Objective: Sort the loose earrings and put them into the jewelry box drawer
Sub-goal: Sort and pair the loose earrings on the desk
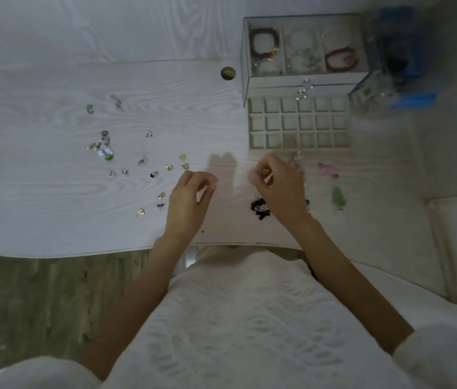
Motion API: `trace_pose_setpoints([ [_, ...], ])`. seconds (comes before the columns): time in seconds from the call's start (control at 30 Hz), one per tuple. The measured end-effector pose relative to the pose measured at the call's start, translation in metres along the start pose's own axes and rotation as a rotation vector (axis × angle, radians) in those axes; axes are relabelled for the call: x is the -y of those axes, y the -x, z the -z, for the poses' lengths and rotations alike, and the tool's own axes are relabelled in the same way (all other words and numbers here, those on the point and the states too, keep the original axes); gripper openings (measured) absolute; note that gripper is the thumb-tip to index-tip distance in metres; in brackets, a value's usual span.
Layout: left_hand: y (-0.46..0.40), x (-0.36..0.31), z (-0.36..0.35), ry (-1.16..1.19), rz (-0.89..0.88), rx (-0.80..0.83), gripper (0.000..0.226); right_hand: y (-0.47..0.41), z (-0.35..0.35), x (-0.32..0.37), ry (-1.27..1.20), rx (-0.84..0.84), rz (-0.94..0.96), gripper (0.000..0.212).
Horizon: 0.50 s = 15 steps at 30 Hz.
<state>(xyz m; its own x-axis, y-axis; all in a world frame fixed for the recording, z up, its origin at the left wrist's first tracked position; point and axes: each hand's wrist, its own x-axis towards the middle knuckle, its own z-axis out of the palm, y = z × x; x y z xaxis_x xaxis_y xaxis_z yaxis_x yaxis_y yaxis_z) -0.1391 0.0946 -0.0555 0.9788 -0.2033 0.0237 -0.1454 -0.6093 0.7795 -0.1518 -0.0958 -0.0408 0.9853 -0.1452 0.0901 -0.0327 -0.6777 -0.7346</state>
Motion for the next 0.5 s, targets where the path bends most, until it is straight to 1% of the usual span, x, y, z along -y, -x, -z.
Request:
trace_pose_setpoints([
  [0.07, 0.002, -0.017, -0.013, 0.049, -0.049, 0.048, 0.008, 0.029, 0.026, -0.014, -0.035, -0.036, -0.125, 0.011],
  [0.13, 0.004, -0.032, -0.026, 0.112, -0.047, 0.101, 0.008, 0.055, 0.045, -0.032, -0.061, -0.092, -0.237, 0.011],
  [0.2, 0.008, -0.047, -0.045, 0.152, -0.045, 0.163, 0.010, 0.078, 0.063, -0.052, -0.037, -0.161, -0.326, 0.012],
  [0.3, 0.018, -0.070, -0.085, 0.160, -0.101, 0.255, 0.011, 0.108, 0.086, -0.085, 0.029, -0.221, -0.438, 0.011],
  [0.43, 0.035, -0.094, -0.146, 0.143, -0.133, 0.399, 0.010, 0.134, 0.107, -0.128, 0.078, -0.219, -0.530, 0.009],
  [0.5, 0.043, -0.099, -0.170, 0.115, -0.113, 0.414, 0.010, 0.139, 0.112, -0.142, 0.084, -0.189, -0.558, 0.009],
])
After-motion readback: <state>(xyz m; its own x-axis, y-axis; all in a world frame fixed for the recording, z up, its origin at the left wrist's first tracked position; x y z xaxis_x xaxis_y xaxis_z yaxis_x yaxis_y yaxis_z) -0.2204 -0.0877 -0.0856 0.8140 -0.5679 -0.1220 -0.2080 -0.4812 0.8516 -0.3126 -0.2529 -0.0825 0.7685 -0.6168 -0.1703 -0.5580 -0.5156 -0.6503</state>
